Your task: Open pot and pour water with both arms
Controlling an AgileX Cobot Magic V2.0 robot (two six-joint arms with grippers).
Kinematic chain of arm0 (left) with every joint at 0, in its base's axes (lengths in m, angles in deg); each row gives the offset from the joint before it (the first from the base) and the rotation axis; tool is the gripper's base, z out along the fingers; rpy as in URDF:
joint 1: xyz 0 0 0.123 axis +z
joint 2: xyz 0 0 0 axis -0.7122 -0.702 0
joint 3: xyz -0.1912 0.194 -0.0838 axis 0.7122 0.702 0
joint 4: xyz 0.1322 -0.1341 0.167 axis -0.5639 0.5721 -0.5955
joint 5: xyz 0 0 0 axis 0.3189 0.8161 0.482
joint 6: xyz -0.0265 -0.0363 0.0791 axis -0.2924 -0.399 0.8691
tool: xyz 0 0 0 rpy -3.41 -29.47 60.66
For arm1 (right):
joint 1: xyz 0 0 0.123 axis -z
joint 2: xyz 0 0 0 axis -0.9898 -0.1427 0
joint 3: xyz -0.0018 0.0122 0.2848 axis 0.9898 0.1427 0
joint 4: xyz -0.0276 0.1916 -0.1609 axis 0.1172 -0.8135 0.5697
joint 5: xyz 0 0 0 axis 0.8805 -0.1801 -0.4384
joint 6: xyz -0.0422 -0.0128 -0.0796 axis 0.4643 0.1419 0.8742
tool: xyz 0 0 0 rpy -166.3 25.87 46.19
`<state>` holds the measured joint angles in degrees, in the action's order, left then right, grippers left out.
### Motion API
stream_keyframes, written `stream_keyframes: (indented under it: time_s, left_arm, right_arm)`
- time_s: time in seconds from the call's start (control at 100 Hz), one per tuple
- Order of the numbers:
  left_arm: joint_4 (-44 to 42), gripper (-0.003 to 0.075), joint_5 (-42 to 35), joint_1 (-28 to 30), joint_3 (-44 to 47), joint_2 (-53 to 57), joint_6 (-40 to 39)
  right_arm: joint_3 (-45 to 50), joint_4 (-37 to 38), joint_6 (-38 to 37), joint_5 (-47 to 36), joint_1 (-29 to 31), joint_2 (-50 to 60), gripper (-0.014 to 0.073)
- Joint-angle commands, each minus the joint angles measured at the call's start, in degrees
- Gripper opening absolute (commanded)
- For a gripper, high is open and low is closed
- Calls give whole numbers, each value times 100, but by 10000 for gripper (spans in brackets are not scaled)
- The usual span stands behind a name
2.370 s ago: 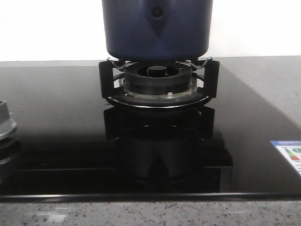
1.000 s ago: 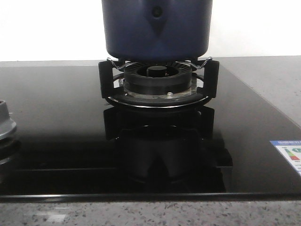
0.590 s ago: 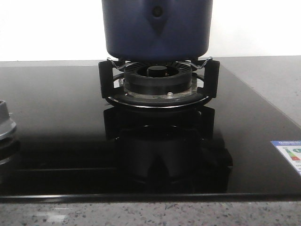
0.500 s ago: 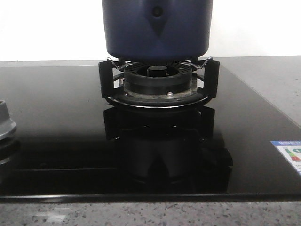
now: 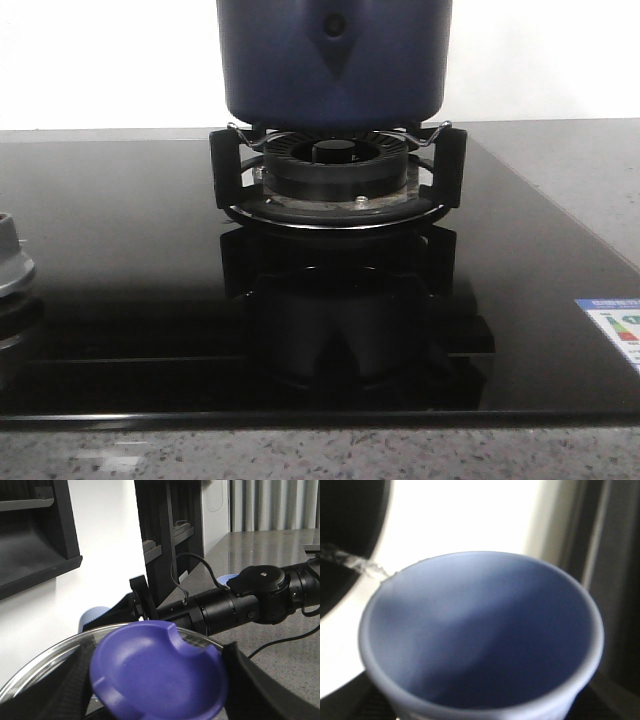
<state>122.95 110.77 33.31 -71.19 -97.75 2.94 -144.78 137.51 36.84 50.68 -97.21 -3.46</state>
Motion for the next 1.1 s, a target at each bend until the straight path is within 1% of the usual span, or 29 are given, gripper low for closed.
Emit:
stream_keyframes:
  time_s: [0.0,0.06,0.16,0.26,0.6,0.67,0.72,0.77,0.84,0.93,1.0,1.09]
  left_arm:
    - [615,249,-52,11,-170,145,-40]
    - [615,249,-52,11,-170,145,-40]
    - [615,249,-52,11,-170,145,-40]
    - [615,249,-52,11,-170,145,-40]
    - [615,249,-42,11,-170,145,-40]
    - [604,249,-42,11,-170,145,-40]
    - [604,249,-28,11,-170,145,-40]
    - [604,249,-27,11,-170,145,-40]
    - [604,249,-27,11,-170,145,-40]
    - [604,249,-27,11,-170,145,-40]
    - [585,249,-27,11,-170,145,-40]
    - [571,249,-27,11,-170,145,-40]
  right_arm:
    - [-303,177,22,133,-76,214,218]
    - [-316,239,100,170,-133,214,218]
    - [-316,239,498,290,-200,214,218]
    - [-316,239,696,333,-212,214,218]
    - [-316,166,652,441,-212,214,218]
    - [-296,-200,104,455,-212,214,218]
    - [-261,-543,-620,572,-212,214,218]
    - [-221,-869,-1304,810,-212,214,218]
    - [-153,-1113,-2174,1204,-212,239,218]
    - [-53,-1388,-3058,1747,-212,334,218]
    - [35,-1764,-3593,2216,-212,459,218]
    - [159,-2420,-3855,2889,-212,642,218]
